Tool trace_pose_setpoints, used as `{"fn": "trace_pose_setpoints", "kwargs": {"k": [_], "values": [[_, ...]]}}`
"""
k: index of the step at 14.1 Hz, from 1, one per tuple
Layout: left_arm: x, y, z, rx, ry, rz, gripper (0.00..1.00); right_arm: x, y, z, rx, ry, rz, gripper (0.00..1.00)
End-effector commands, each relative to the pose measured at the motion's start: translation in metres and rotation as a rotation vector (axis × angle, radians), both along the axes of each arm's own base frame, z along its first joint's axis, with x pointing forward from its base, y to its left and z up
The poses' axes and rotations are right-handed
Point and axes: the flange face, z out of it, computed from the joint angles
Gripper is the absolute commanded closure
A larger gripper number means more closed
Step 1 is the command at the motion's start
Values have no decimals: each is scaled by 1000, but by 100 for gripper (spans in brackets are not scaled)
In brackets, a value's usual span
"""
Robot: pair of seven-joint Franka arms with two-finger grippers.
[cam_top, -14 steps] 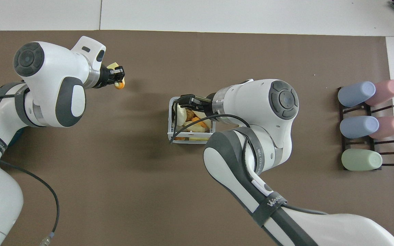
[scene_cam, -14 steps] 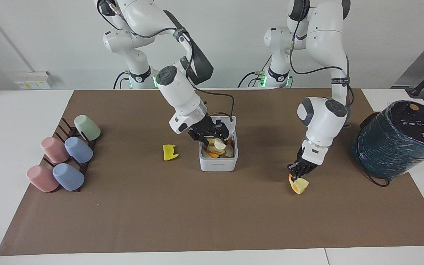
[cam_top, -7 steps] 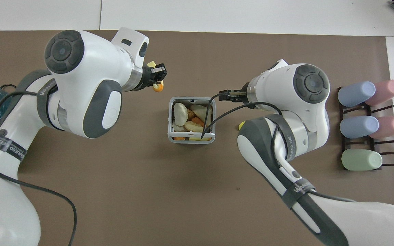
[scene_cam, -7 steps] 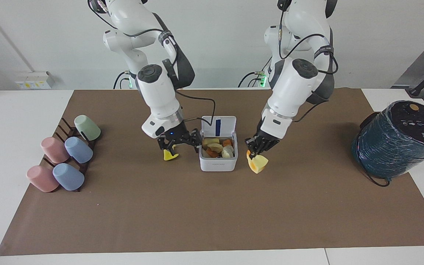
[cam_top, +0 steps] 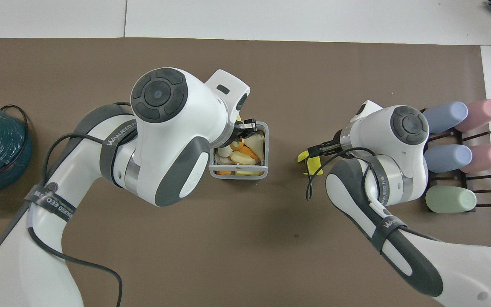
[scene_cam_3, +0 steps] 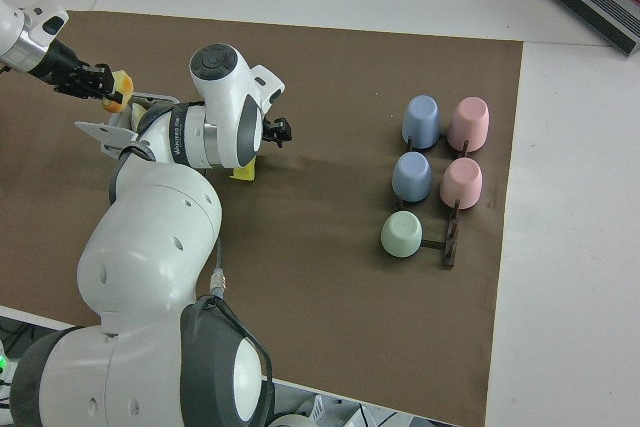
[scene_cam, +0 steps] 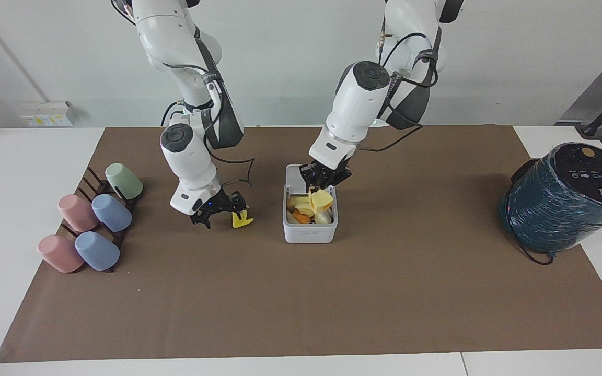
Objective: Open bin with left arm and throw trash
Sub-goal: 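Drop the sponge with the left gripper while the right gripper grasps the numeral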
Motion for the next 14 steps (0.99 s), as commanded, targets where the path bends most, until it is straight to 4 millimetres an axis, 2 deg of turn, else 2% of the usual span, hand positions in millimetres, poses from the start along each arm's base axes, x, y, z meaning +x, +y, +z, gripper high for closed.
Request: {"fn": "trace_pose_setpoints", "kwargs": {"k": [1,4,6,7,9,12,14], "values": [[-5,4,6,6,14,2,0,-15,5,-5,-3,-5,31,3],[-5,6,10,12,20,-1,0,-15,9,-21,-1,7,32,54],[-7,5,13,16,28,-6,0,-16,10,-24,-2,15,31,93],[-7,5,15,14,26,-6,0,-17,10,-25,-2,19,19,100],[-7,5,18,11,23,-6,0,-17,21,-20,3,21,-29,100],[-5,7,25,8,19,-3,0,-8,24,2,6,34,-36,100],[2,25,23,40,47,13,0,5,25,38,15,52,-41,100]]}}
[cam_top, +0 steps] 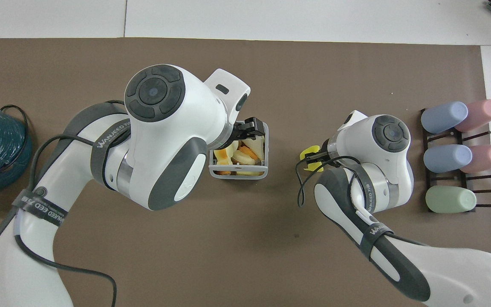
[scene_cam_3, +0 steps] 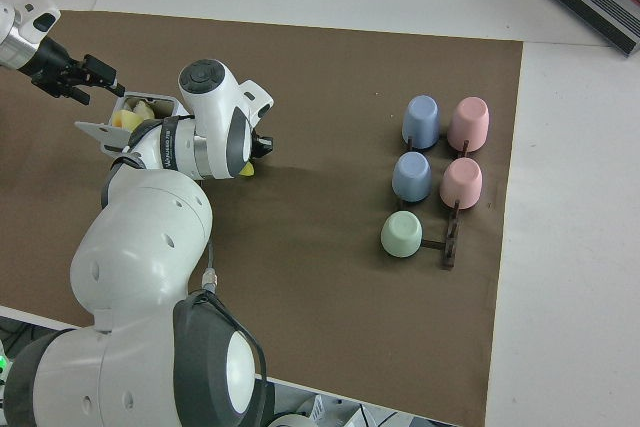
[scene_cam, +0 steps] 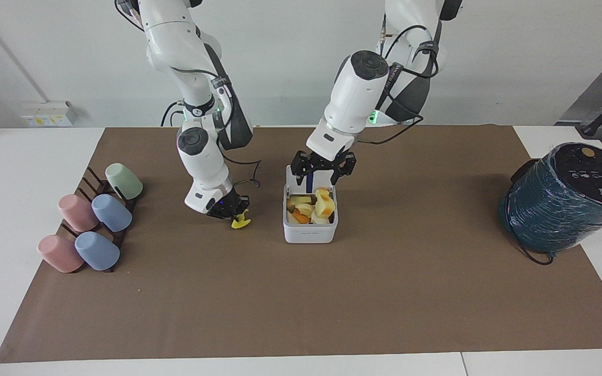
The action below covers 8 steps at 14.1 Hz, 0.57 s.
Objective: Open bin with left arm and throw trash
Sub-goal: 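Withdraw the left gripper while the right gripper carries the numeral to the bin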
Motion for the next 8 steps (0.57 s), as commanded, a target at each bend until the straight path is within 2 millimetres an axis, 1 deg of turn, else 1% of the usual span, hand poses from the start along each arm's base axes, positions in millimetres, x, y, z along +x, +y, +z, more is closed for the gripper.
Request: {"fn": "trace_pose_setpoints", "kwargs": {"k": [1,2,3,4,5,6,7,8], "values": [[8,35,24,33,28,31,0,18,2,59,33,22,-46,100],[18,65,44,34,28,61,0,26,3,83,62,37,-77,100],[27,99,54,47,47,90,0,33,5,105,104,42,-111,100],[34,138,69,61,42,79,0,37,9,117,172,54,-168,100],[37,178,89,71,13,70,0,40,16,120,245,65,-238,100],[38,217,106,74,-9,74,0,41,27,125,309,57,-300,100],[42,253,108,93,-8,65,0,44,36,126,352,35,-365,100],[46,283,106,130,-1,56,0,41,61,129,385,20,-404,100]]}}
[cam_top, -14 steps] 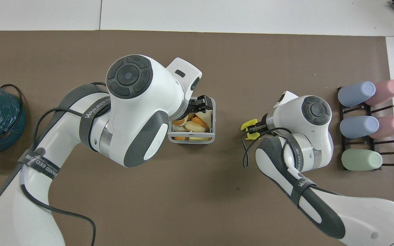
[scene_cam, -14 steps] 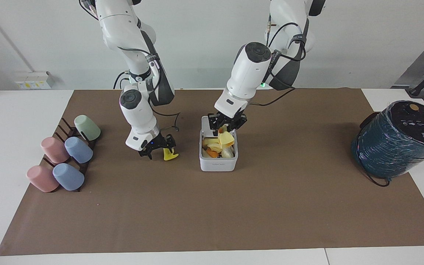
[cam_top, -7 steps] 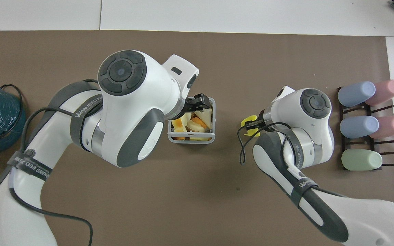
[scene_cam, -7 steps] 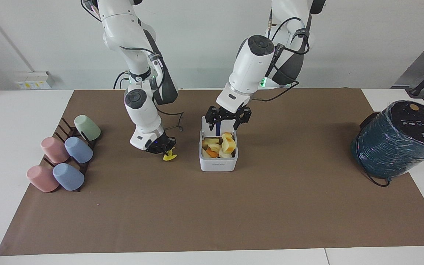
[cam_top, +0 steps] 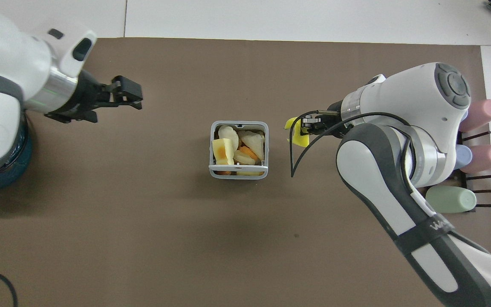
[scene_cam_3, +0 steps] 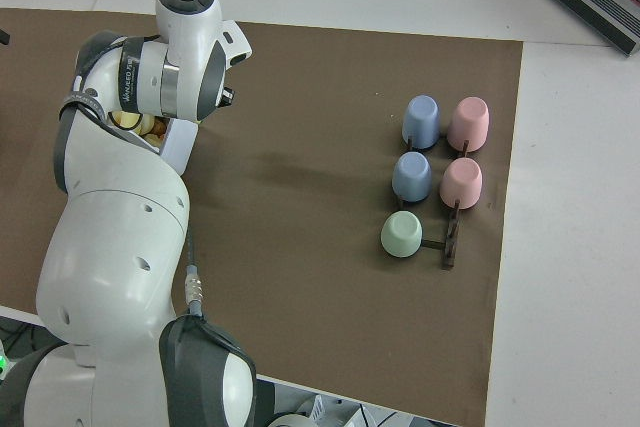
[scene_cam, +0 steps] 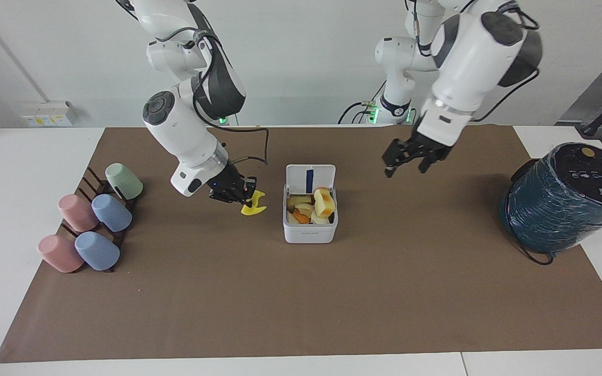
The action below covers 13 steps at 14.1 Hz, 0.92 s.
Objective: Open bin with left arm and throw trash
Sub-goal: 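Withdraw the left gripper while the right gripper carries the numeral to the bin, then release the yellow numeral into the bin with the right gripper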
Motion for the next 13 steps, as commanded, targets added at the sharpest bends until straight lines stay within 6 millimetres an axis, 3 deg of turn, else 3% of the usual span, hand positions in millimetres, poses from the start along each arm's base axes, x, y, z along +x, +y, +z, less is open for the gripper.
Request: {"fn": "trace_pose_setpoints", "kwargs": {"k": [1,3,5,9,10,12,13], "values": [[-3,66,4,108,16,-41,0,-1,49,0,92,-12,-140,100],[-9,101,12,186,19,-82,0,-13,92,-7,120,-9,-180,100],[-11,119,11,191,39,-91,0,-25,121,-18,122,0,-180,100],[-14,126,7,242,38,-93,0,-36,123,-42,92,34,-163,100],[-13,128,6,245,17,-117,0,-35,122,-46,88,35,-163,94],[-16,135,-4,248,-8,-126,0,-31,115,-47,84,33,-170,56],[-17,135,-6,248,-19,-126,0,-28,113,-44,81,24,-171,23]]}}
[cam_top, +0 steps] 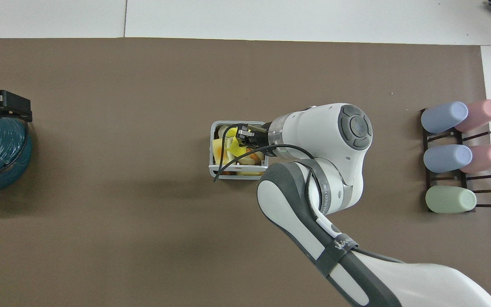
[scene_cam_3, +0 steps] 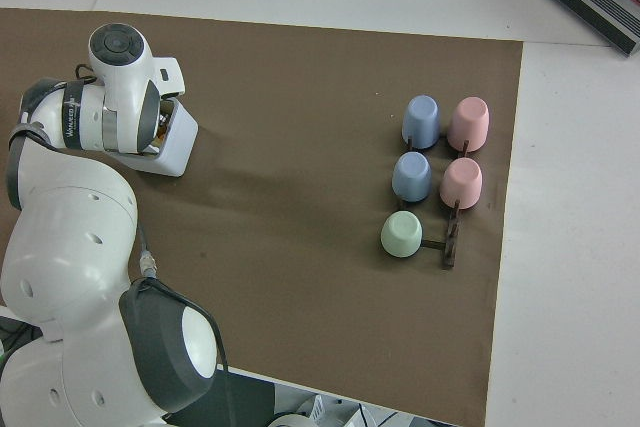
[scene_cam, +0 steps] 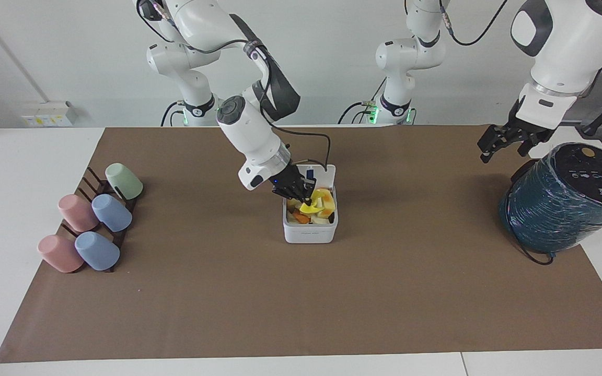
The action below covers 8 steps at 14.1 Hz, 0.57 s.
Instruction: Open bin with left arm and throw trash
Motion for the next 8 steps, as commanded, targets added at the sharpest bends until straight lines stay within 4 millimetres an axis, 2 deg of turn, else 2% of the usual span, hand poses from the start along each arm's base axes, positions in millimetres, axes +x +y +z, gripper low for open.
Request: {"fn": "trace_pose_setpoints", "kwargs": {"k": [1,4,5,8], "values": [[-13,5,-9,26,-34,-23,0,5,-9,4,8,-22,-9,0],[-9,0,-6,23,-69,-31,0,11,-13,22,-55,-83,33,0],[-9,0,-6,24,-66,-34,0,15,-22,25,-127,-126,65,0],[-10,1,-7,24,-58,-25,0,33,-59,52,-320,-213,132,0]]}}
